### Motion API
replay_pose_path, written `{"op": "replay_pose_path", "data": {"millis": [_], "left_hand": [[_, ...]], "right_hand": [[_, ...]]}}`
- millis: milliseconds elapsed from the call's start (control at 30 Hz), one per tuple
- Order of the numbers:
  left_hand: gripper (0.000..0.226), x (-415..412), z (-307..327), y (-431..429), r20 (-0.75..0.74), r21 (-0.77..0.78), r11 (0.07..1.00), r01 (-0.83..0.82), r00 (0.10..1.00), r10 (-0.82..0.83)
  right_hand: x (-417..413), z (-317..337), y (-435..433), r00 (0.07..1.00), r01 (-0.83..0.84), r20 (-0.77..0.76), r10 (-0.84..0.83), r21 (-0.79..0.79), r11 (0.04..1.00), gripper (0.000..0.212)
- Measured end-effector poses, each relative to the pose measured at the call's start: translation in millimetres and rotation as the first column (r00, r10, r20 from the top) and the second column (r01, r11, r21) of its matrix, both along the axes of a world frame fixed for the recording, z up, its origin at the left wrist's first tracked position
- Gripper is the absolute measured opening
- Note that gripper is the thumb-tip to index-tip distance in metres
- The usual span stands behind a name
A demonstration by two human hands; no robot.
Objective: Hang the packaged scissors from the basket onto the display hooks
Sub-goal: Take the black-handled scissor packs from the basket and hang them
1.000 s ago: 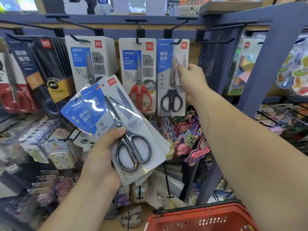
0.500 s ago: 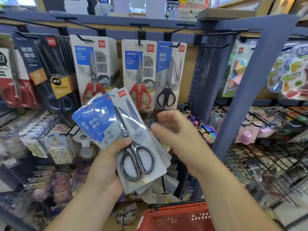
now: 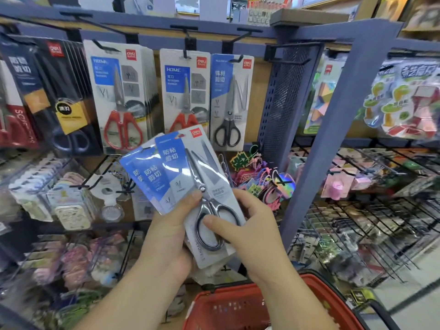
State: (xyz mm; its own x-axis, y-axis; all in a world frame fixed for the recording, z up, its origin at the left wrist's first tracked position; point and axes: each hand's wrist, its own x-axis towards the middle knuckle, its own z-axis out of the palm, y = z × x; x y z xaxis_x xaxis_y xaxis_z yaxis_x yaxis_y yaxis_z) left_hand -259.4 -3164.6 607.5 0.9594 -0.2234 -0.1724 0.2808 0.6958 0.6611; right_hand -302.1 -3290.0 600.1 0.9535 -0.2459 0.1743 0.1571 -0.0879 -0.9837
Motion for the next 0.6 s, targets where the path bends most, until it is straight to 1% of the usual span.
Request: {"op": "replay_pose_path", "data": {"millis": [67, 133, 267, 300, 433, 500, 533, 600], "left_hand": [[0.033, -2.4, -0.1, -2.0, 0.002, 0.003, 0.999, -0.032, 0.999, 0.032], [0.031, -4.4, -1.8, -2.9, 0.004, 0.008, 0.999, -0.05, 0.999, 0.05], [0.05, -6.7, -6.5, -1.3, -0.044, 0.024, 0.998, -0.051, 0.998, 0.052], [0.051, -6.8, -7.5, -1.2, -0.064, 0.019, 0.999, -0.049, 0.997, 0.05], [0.038, -5.3, -10.9, 0.8, -0.131, 0.007, 0.999, -0.038, 0.991, 0.039], [0.038, -3.6, -12.3, 2.2, -0.143, 0.026, 0.998, -0.051, 0.988, 0.055], [0.038, -2.5, -12.8, 3.2, -0.147, 0.039, 0.997, -0.064, 0.987, 0.069], [0.037, -0.6, -13.4, 6.1, -0.163, 0.059, 0.995, -0.083, 0.982, 0.091]], "right_hand": [[-1.4, -2.3, -0.3, 1.0, 0.012, 0.012, -0.012, 0.049, 0.999, 0.036], [-2.0, -5.0, 0.8, 0.999, 0.029, 0.013, -0.03, 0.093, 0.995, 0.032], [-1.5, -9.1, 2.8, 0.999, 0.037, 0.027, -0.041, 0.13, 0.991, 0.024], [-1.1, -9.7, 3.0, 0.999, 0.037, 0.031, -0.042, 0.138, 0.99, 0.023], [1.3, -12.5, 6.8, 0.998, 0.038, 0.048, -0.049, 0.196, 0.98, 0.01], [2.4, -16.7, 9.3, 0.997, 0.033, 0.06, -0.048, 0.239, 0.971, 0.006], [2.6, -18.6, 10.7, 0.997, 0.021, 0.062, -0.038, 0.268, 0.963, 0.004], [1.9, -19.8, 11.9, 0.999, -0.003, 0.046, -0.014, 0.353, 0.936, 0.016]]}}
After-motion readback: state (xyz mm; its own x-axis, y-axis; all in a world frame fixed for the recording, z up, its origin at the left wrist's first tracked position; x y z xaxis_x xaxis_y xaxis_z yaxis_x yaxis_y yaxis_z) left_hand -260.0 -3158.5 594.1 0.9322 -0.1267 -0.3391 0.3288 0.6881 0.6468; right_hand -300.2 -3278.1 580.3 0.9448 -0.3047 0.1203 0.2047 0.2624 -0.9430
